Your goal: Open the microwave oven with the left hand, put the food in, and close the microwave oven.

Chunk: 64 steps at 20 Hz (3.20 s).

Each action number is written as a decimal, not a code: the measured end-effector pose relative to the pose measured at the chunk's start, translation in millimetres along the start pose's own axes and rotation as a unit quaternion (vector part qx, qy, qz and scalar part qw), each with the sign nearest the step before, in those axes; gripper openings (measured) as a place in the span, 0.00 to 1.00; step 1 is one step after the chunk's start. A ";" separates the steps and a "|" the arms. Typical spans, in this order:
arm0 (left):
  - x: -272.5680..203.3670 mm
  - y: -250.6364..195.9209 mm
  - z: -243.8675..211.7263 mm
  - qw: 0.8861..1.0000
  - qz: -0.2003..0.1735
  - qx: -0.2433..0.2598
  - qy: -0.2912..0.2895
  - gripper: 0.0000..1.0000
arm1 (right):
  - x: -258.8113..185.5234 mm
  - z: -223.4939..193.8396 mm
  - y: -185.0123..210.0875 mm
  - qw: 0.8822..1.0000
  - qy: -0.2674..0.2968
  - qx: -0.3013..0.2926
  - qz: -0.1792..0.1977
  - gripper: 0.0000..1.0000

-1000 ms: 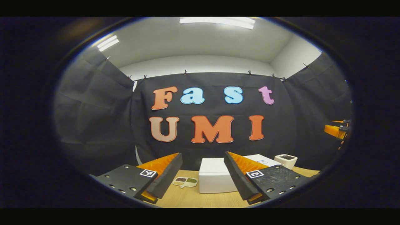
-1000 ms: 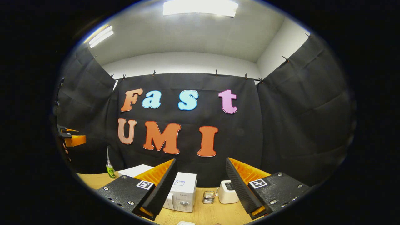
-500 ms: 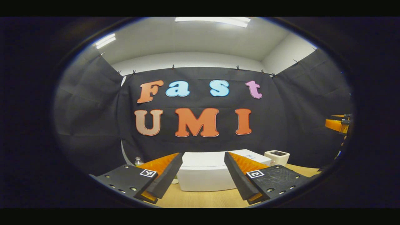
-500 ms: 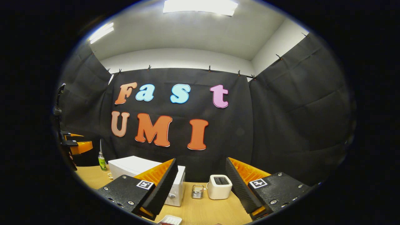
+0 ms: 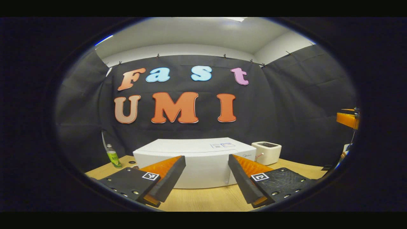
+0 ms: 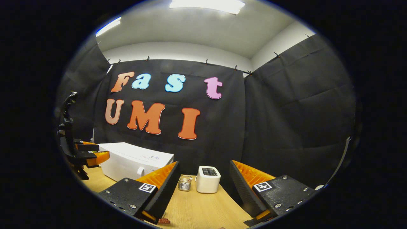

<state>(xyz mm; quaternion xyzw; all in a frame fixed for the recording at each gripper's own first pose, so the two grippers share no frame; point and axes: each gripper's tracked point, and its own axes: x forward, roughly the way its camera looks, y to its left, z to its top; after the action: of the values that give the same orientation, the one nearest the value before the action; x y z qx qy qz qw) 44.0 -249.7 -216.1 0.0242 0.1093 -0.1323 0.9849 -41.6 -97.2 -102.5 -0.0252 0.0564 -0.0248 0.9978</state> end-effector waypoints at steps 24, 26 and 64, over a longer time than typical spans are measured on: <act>122.4 -71.1 -154.4 0.995 -0.004 -0.023 0.095 0.27 | -22.4 -132.6 -57.1 0.993 0.102 0.041 -0.034 0.96; 120.7 -72.3 -154.3 0.995 -0.009 -0.036 0.095 0.19 | -23.3 -136.1 -54.0 0.993 0.106 0.049 -0.030 0.96; -208.7 177.8 -129.8 0.996 0.083 -0.041 -0.005 0.09 | -35.3 -237.3 130.0 0.945 0.260 0.194 0.043 0.94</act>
<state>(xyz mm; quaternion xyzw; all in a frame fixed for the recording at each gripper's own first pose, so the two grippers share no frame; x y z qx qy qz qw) -132.3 -15.1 -293.0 -0.0077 0.1069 -0.0460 0.9932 -97.6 23.1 -340.9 0.1791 0.3086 0.0015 0.9342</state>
